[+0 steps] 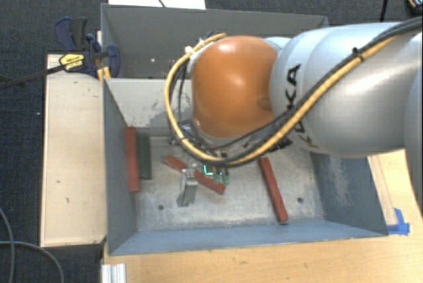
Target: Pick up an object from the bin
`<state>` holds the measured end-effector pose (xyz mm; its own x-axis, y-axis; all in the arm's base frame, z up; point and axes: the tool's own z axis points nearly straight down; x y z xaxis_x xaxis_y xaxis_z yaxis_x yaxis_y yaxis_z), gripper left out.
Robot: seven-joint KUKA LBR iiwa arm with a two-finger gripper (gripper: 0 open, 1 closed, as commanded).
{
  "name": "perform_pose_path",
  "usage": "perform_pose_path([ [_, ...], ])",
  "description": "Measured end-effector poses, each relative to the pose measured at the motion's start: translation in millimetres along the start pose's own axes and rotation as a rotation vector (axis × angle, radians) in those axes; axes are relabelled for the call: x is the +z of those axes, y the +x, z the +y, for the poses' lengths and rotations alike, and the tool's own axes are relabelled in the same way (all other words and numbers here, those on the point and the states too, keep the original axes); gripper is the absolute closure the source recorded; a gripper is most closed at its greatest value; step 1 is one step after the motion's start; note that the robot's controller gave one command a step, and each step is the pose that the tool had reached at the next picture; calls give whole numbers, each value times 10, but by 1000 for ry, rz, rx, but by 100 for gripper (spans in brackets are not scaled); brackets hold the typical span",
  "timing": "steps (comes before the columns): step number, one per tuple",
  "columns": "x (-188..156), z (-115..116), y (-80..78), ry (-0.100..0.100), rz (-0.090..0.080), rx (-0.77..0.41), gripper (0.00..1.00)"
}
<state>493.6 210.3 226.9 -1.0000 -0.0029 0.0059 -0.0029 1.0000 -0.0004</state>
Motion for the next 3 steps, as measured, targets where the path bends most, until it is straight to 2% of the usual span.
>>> perform_pose_path([
  [1, 853, -351, -751, 1, -5, 76, 0],
  [2, 1600, -761, -711, 2, -2, 39, 0],
  [3, 1542, -725, -740, -4, -13, 44, 100],
])
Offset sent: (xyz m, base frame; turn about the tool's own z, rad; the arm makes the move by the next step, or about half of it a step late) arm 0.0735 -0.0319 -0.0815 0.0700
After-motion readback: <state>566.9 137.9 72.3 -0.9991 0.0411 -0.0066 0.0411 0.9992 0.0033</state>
